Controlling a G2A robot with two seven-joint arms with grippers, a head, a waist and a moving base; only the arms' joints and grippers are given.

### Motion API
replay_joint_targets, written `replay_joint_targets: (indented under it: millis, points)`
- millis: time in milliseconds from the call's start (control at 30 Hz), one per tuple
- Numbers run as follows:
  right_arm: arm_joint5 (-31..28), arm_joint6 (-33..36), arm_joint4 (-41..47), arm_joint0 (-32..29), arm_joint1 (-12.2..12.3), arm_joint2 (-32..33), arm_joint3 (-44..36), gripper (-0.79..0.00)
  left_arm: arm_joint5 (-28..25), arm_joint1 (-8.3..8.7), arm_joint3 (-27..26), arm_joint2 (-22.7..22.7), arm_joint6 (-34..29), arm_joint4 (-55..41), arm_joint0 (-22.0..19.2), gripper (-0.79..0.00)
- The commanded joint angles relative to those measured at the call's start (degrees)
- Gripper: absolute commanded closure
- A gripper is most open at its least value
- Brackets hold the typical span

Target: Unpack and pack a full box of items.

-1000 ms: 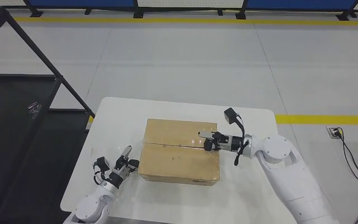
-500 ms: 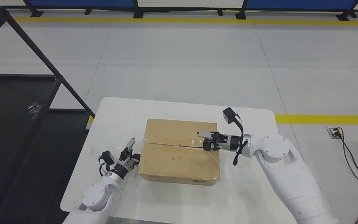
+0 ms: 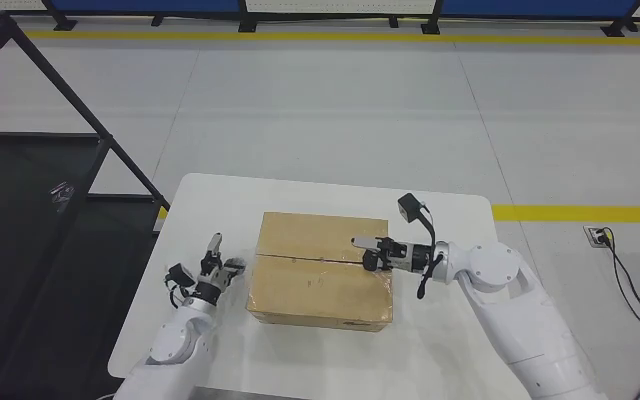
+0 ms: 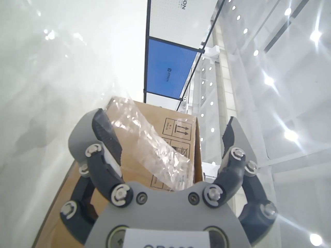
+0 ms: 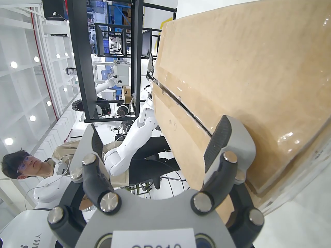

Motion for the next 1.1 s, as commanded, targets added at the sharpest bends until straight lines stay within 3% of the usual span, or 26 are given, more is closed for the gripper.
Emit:
replay_joint_targets:
  millis: [0, 300, 567, 767, 1067]
  points:
    - [0.08, 0.01, -0.01, -0.17, 0.08, 0.1, -0.24, -0.785, -2.14, -0.18, 0.12, -0.65, -0.27, -1.29, 0.02, -0.785]
    - [0.48, -0.35, 0.02, -0.68, 0.36, 0.16, -0.77, -0.785, -16.75, -0.66, -0.88, -4.21, -4.73, -4.03, 2.15, -0.785]
    - [0.46, -0.5, 0.25, -0.78, 0.48, -0.14, -0.77, -0.785, -23.7, -1.28, -2.03, -5.91, -4.89, -4.19, 3.21, -0.785]
    - [0.26, -0.74, 0.73, -1.09, 0.57, -0.23, -0.83, -0.785, -25.64, -1.49, -3.71, -7.17, -4.22, -1.72, 4.35, -0.785]
    - [-1.62, -2.94, 3.6, -1.31, -0.1, -2.38, -1.17, -0.785, -24.61, -1.86, -5.91, -8.59, -2.87, -0.03, 5.64, -0.785]
